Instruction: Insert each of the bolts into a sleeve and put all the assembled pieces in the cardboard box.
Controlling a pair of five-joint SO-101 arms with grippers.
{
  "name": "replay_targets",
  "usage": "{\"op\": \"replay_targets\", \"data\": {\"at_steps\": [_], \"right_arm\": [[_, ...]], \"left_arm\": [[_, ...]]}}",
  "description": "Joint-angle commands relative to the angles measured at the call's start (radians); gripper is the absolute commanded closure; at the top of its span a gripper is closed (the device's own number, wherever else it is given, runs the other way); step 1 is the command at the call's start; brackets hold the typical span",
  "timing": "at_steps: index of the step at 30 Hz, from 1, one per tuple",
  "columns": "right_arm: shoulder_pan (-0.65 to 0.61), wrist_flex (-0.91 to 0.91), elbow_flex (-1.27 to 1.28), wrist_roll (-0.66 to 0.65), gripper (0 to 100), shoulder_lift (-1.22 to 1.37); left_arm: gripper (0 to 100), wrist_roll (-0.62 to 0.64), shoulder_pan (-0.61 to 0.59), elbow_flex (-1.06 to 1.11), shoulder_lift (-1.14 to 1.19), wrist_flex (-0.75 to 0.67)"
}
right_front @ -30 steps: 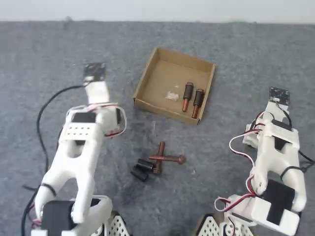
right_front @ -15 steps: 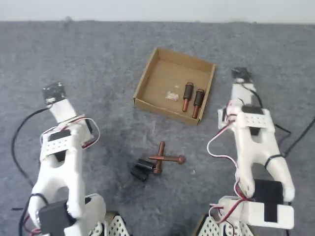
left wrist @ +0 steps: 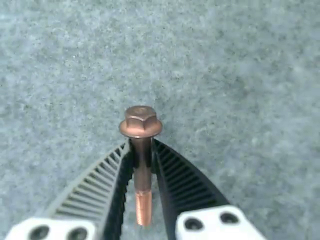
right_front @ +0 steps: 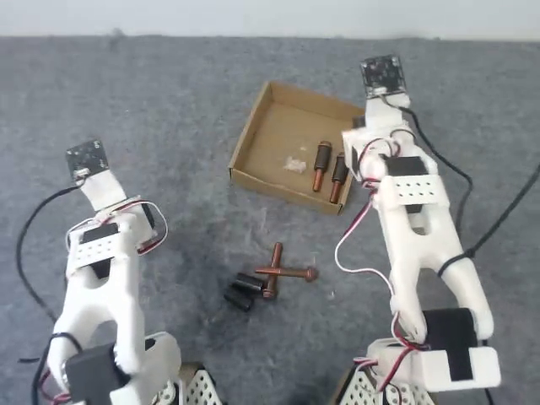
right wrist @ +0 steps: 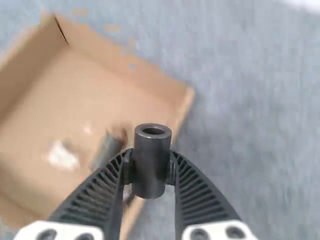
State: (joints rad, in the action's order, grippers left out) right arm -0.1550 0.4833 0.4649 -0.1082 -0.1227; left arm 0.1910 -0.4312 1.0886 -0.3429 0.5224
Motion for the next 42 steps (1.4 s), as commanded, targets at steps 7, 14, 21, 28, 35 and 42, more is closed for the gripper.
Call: {"op": "replay_targets", "data": {"at_steps": [7, 14, 21, 28, 35, 42], "right_arm": [[-0.114, -0.526, 0.087, 0.006, 99.2, -0.005], [-0.179, -0.923, 0.204, 0.006, 99.2, 0.025], [-0.228, -1.346, 0.219, 0.006, 99.2, 0.278], [-0.295, -1.623, 0.351, 0.005, 99.2, 0.384], [-0.369, -1.893, 0.598, 0.005, 99.2, 0.384], [-0.47, -1.995, 0.779, 0.002, 99.2, 0.384]], "left_arm": [[98, -0.003, -0.005, -0.007, -0.052, -0.025], [98, -0.003, -0.002, -0.008, -0.052, -0.025], [98, -0.003, -0.002, -0.01, -0.052, -0.026], [98, -0.003, -0.002, -0.01, -0.052, -0.026], [98, -0.003, 0.0, -0.008, -0.052, -0.037], [98, -0.003, 0.0, -0.007, -0.052, -0.049]]}}
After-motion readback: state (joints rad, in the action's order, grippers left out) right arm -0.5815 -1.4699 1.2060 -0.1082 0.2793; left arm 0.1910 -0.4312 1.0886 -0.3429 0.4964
